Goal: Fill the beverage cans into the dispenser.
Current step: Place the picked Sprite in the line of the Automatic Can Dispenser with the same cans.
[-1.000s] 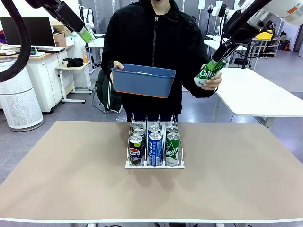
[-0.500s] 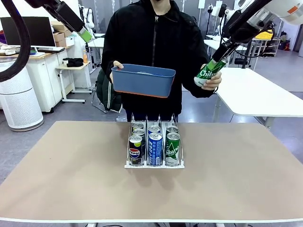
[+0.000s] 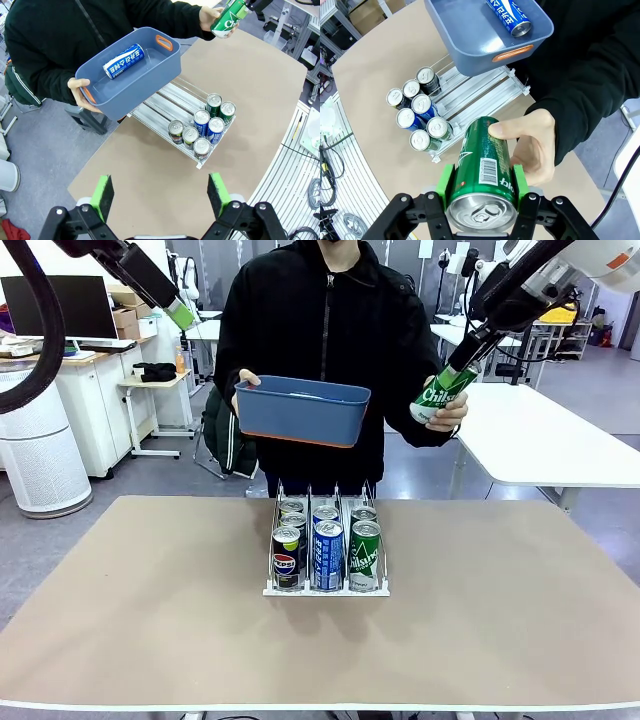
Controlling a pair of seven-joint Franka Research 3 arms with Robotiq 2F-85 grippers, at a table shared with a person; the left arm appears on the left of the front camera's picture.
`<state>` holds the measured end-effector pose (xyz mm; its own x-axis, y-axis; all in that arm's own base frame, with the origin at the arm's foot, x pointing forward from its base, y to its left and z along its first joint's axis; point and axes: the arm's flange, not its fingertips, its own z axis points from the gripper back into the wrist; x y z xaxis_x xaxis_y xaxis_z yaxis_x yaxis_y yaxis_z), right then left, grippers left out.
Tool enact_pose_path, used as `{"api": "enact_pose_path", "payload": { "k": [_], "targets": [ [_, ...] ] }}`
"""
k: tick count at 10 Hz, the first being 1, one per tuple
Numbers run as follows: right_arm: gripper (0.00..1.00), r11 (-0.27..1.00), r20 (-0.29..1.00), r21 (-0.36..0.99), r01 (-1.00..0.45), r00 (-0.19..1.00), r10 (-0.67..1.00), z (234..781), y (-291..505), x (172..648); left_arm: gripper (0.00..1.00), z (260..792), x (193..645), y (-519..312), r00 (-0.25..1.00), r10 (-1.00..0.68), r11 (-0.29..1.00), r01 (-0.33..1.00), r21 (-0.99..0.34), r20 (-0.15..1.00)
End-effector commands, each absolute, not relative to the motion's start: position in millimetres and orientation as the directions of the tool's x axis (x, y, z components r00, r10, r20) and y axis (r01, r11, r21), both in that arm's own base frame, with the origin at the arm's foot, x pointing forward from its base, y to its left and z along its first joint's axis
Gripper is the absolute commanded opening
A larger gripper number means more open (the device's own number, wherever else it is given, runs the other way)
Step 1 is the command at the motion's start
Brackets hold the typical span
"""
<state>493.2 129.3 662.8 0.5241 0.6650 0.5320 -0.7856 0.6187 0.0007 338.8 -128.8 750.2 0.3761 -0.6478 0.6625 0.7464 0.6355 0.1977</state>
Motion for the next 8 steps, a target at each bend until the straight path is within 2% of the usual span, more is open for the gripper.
{"api": "enact_pose_path", "payload": {
  "k": [1, 8],
  "targets": [
    [0.18, 0.617, 0.531, 0.001, -0.787, 0.523, 0.667, 662.5, 129.4, 493.2, 1.0, 750.3, 338.6, -128.0, 0.379, -0.643, 0.638, 0.745, 0.192, 0.666],
    [0.18, 0.617, 0.531, 0.001, -0.787, 0.523, 0.667, 662.5, 129.4, 493.2, 1.0, 750.3, 338.6, -128.0, 0.379, -0.643, 0.638, 0.745, 0.192, 0.666]
  ]
}}
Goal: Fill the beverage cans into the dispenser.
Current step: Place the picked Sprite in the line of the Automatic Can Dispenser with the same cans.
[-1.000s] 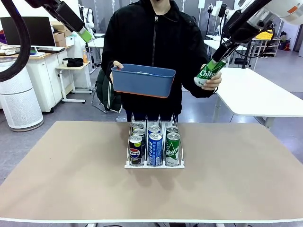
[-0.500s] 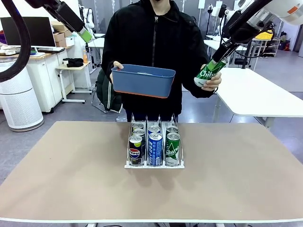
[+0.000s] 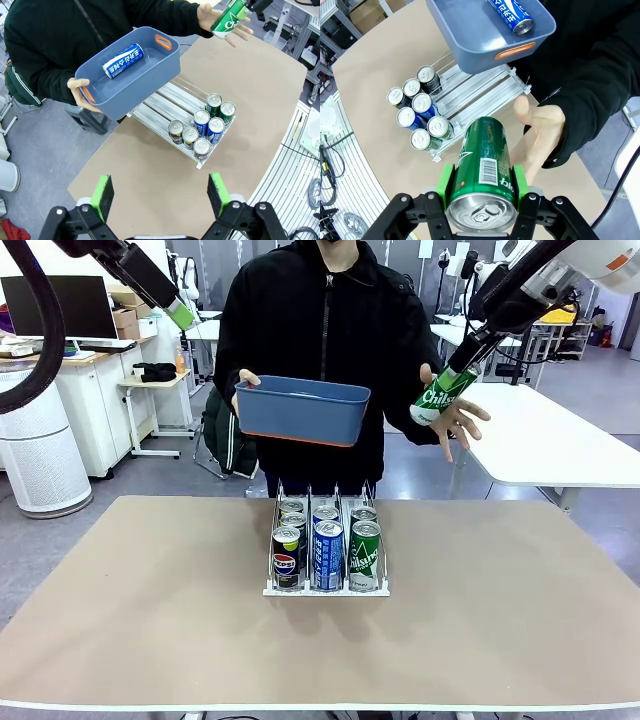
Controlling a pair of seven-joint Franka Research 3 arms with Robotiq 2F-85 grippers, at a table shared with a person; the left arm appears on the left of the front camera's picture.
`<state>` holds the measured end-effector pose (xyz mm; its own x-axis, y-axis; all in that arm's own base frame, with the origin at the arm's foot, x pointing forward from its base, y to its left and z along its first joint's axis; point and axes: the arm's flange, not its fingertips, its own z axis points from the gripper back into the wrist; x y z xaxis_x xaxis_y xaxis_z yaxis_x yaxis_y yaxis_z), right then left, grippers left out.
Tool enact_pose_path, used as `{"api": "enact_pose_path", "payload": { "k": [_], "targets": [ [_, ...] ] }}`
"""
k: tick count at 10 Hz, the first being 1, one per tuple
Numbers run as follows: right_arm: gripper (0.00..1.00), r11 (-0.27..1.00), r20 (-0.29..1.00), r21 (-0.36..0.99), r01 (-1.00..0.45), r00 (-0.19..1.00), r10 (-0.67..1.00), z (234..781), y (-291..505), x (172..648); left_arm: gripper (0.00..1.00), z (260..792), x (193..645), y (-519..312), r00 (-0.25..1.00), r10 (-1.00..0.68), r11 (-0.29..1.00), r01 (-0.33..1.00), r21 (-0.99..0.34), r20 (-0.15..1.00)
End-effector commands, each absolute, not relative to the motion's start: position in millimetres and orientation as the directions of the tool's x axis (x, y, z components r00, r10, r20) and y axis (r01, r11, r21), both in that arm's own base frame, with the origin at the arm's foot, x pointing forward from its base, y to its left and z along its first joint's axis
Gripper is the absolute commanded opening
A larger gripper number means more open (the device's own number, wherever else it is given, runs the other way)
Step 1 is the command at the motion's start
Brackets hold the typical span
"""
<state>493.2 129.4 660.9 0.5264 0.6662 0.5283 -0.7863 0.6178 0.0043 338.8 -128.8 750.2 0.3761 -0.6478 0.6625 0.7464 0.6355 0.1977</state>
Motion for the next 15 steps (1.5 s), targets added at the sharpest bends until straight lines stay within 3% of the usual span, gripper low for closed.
{"api": "enact_pose_path", "payload": {
  "k": [1, 11, 12, 15],
  "targets": [
    [0.18, 0.617, 0.531, 0.001, -0.787, 0.523, 0.667, 662.5, 129.4, 493.2, 1.0, 750.3, 338.6, -128.0, 0.379, -0.643, 0.638, 0.745, 0.192, 0.666],
    [0.18, 0.617, 0.531, 0.001, -0.787, 0.523, 0.667, 662.5, 129.4, 493.2, 1.0, 750.3, 338.6, -128.0, 0.379, -0.643, 0.638, 0.745, 0.192, 0.666],
    [0.58, 0.618, 0.528, 0.004, -0.786, 0.526, 0.666, 660.9, 129.4, 493.2, 1.0, 750.3, 338.6, -128.0, 0.379, -0.643, 0.638, 0.745, 0.192, 0.666],
    [0.58, 0.663, 0.549, -0.064, -0.745, 0.529, 0.647, 674.9, 123.1, 447.8, 1.0, 750.3, 338.6, -128.0, 0.379, -0.643, 0.638, 0.745, 0.192, 0.666]
  ]
}}
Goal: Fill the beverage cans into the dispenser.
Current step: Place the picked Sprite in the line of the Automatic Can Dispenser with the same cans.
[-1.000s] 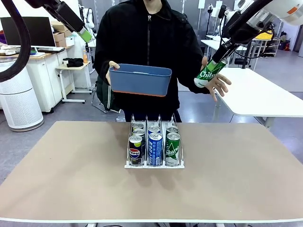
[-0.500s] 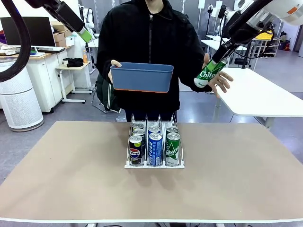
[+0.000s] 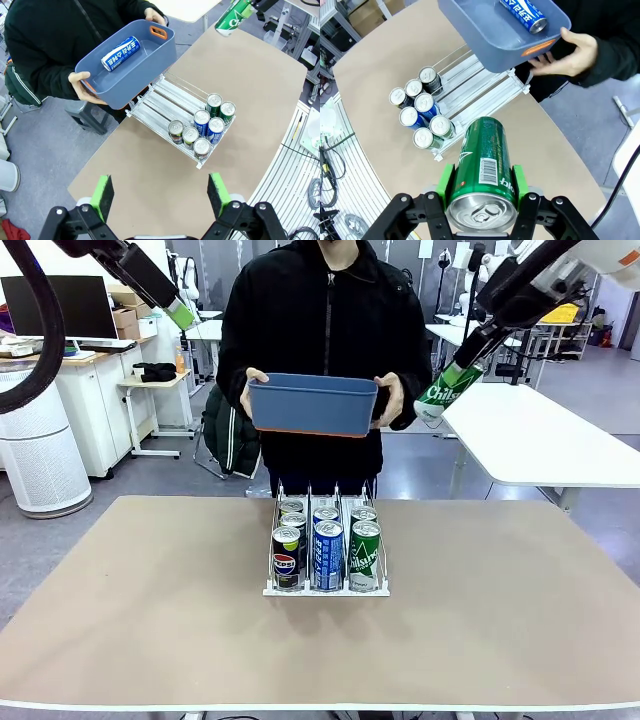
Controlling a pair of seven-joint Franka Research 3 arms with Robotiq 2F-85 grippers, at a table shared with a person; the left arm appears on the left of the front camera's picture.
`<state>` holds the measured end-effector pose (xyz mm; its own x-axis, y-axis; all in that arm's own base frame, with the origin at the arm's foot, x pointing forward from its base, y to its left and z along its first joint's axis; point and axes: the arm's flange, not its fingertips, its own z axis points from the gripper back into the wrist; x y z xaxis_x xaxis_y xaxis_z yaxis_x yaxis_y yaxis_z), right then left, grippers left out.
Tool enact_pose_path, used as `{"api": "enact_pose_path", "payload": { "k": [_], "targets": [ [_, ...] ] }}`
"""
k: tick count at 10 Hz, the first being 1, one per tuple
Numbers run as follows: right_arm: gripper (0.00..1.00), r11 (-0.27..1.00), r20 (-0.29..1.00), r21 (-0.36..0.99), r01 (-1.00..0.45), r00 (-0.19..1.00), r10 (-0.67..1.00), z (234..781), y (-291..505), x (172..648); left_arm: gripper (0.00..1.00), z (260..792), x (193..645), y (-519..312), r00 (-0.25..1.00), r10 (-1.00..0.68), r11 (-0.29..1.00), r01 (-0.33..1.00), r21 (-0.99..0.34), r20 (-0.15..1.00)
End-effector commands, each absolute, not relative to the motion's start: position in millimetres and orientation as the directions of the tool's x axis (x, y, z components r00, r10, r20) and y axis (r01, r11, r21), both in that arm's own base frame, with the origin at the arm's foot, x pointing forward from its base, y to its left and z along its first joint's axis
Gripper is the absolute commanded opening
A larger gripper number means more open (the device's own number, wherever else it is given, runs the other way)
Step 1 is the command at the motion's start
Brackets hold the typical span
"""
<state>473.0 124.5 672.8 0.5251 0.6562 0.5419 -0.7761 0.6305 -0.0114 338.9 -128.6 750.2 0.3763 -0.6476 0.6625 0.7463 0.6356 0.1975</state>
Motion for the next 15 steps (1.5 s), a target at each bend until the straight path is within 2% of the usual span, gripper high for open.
{"api": "enact_pose_path", "payload": {
  "k": [1, 2, 4, 6, 10, 12, 14, 15],
  "targets": [
    [0.58, 0.67, 0.552, -0.069, -0.739, 0.531, 0.642, 676.1, 124.2, 430.2, 1.0, 750.3, 338.6, -128.0, 0.379, -0.643, 0.638, 0.745, 0.192, 0.666],
    [0.58, 0.674, 0.536, -0.066, -0.736, 0.543, 0.646, 677.2, 124.0, 414.0, 1.0, 750.3, 338.6, -128.0, 0.379, -0.643, 0.638, 0.745, 0.192, 0.666],
    [0.58, 0.605, 0.532, -0.058, -0.794, 0.488, 0.692, 677.6, 115.6, 387.4, 1.0, 750.3, 338.6, -128.0, 0.379, -0.643, 0.638, 0.745, 0.192, 0.666],
    [0.58, 0.485, 0.517, -0.07, -0.872, 0.384, 0.765, 672.3, 107.2, 365.3, 1.0, 750.3, 338.6, -128.0, 0.379, -0.643, 0.638, 0.745, 0.192, 0.666],
    [0.58, 0.297, 0.475, -0.132, -0.946, 0.202, 0.856, 625.9, 112.0, 342.6, 1.0, 750.3, 338.6, -128.0, 0.379, -0.643, 0.638, 0.745, 0.192, 0.666],
    [0.58, 0.299, 0.4, -0.178, -0.938, 0.208, 0.892, 583.5, 135.5, 350.3, 1.0, 750.3, 338.6, -128.0, 0.379, -0.643, 0.638, 0.745, 0.192, 0.666],
    [0.58, 0.303, 0.38, -0.251, -0.919, 0.195, 0.904, 566.3, 148.1, 356.8, 1.0, 750.3, 338.6, -128.0, 0.379, -0.643, 0.638, 0.745, 0.192, 0.666],
    [0.58, 0.289, 0.398, -0.15, -0.946, 0.21, 0.893, 582.1, 134.4, 347.8, 1.0, 750.3, 338.6, -128.0, 0.379, -0.643, 0.638, 0.745, 0.192, 0.666]
  ]
}}
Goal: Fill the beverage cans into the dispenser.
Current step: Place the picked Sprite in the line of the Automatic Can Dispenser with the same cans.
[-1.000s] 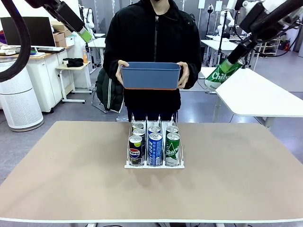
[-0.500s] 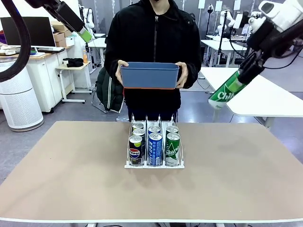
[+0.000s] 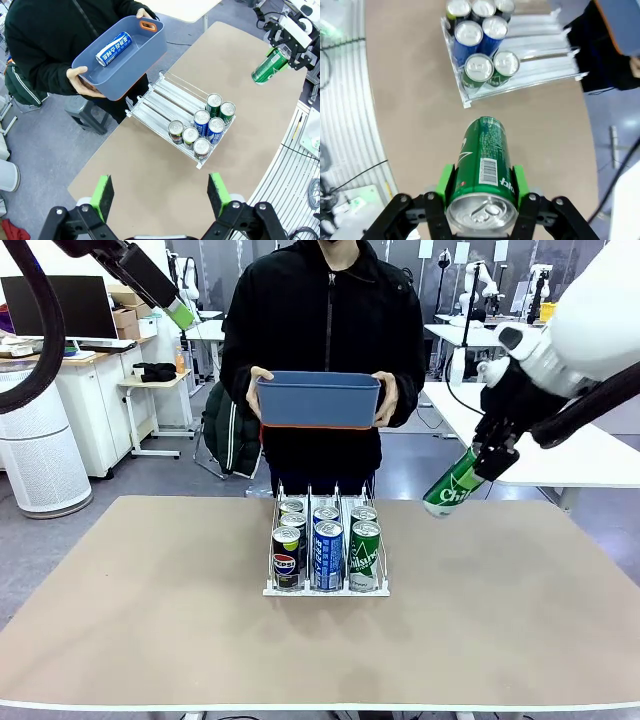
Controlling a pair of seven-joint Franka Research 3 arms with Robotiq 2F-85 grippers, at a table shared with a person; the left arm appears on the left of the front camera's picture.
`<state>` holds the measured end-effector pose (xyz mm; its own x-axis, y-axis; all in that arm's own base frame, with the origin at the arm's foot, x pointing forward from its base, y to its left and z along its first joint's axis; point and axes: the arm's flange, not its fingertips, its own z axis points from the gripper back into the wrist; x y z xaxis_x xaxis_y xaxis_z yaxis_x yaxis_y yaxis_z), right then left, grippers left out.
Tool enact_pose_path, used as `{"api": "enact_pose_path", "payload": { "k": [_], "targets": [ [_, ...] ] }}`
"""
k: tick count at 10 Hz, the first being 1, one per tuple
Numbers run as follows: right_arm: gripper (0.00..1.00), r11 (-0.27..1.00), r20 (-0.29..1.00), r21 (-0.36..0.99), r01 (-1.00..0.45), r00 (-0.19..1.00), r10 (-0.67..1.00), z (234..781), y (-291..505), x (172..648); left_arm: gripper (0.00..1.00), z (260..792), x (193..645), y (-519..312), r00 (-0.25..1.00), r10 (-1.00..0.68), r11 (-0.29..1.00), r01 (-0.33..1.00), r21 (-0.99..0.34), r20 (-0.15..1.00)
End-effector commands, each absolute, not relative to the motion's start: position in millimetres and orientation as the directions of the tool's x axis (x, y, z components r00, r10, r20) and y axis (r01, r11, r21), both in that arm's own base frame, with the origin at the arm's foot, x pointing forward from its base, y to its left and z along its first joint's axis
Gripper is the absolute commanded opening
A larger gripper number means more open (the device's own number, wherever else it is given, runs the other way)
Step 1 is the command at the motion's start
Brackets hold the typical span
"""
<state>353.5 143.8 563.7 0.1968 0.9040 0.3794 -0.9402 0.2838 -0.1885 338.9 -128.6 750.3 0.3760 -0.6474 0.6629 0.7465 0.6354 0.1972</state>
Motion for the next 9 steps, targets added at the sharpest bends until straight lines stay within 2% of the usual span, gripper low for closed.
{"api": "enact_pose_path", "payload": {
  "k": [1, 5, 6, 7, 9],
  "targets": [
    [0.58, 0.289, 0.398, -0.15, -0.946, 0.21, 0.893, 582.1, 134.4, 347.8, 1.0, 750.3, 338.6, -128.0, 0.379, -0.643, 0.638, 0.745, 0.192, 0.666],
    [0.58, 0.286, 0.387, -0.157, -0.945, 0.208, 0.898, 575.5, 132.8, 349.2, 1.0, 750.3, 338.6, -128.0, 0.379, -0.643, 0.638, 0.745, 0.192, 0.666],
    [0.58, 0.331, 0.395, -0.132, -0.934, 0.257, 0.882, 571.2, 141.2, 346.4, 1.0, 750.3, 338.6, -128.0, 0.379, -0.643, 0.638, 0.745, 0.192, 0.666],
    [0.58, 0.428, 0.423, -0.13, -0.894, 0.341, 0.84, 563.5, 150.9, 342.2, 1.0, 750.3, 338.6, -128.0, 0.379, -0.643, 0.638, 0.745, 0.192, 0.666],
    [0.58, 0.47, 0.424, -0.118, -0.875, 0.383, 0.82, 557.3, 163.2, 321.4, 1.0, 750.3, 338.6, -128.0, 0.379, -0.643, 0.638, 0.745, 0.192, 0.666]
  ]
}}
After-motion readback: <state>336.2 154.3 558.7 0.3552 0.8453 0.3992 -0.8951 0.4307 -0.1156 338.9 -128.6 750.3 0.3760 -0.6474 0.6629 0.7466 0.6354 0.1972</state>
